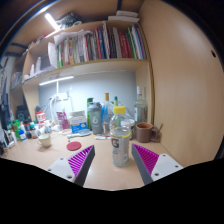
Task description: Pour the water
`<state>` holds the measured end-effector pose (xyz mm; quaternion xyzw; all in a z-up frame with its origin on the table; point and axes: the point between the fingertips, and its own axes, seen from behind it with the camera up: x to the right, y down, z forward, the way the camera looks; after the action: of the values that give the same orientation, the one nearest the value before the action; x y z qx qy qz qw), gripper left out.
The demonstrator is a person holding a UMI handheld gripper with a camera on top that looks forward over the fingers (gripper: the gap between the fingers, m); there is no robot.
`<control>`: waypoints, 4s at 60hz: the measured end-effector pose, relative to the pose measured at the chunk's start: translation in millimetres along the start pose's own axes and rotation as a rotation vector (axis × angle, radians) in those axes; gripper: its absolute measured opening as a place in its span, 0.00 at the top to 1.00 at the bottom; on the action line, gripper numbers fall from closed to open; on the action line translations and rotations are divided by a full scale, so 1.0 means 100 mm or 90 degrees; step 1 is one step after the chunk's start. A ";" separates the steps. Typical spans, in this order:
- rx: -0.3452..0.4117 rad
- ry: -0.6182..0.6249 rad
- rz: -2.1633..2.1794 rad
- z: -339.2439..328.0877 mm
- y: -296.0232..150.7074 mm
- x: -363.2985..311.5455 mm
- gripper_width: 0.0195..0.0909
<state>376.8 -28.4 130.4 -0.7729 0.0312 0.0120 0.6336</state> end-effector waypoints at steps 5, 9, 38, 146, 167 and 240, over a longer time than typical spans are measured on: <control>0.006 0.020 -0.030 0.24 0.01 0.12 0.12; 0.002 0.022 -0.053 0.51 0.03 0.21 0.13; 0.064 0.008 -0.056 1.66 0.03 0.34 0.45; 0.179 -0.030 -0.742 2.25 -1.61 -3.46 0.62; 0.011 -0.182 -0.140 2.71 -0.41 -2.67 0.59; -0.024 -0.173 -0.019 0.17 0.22 -1.74 0.10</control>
<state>201.8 -10.0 115.5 -0.7766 -0.0668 0.1072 0.6172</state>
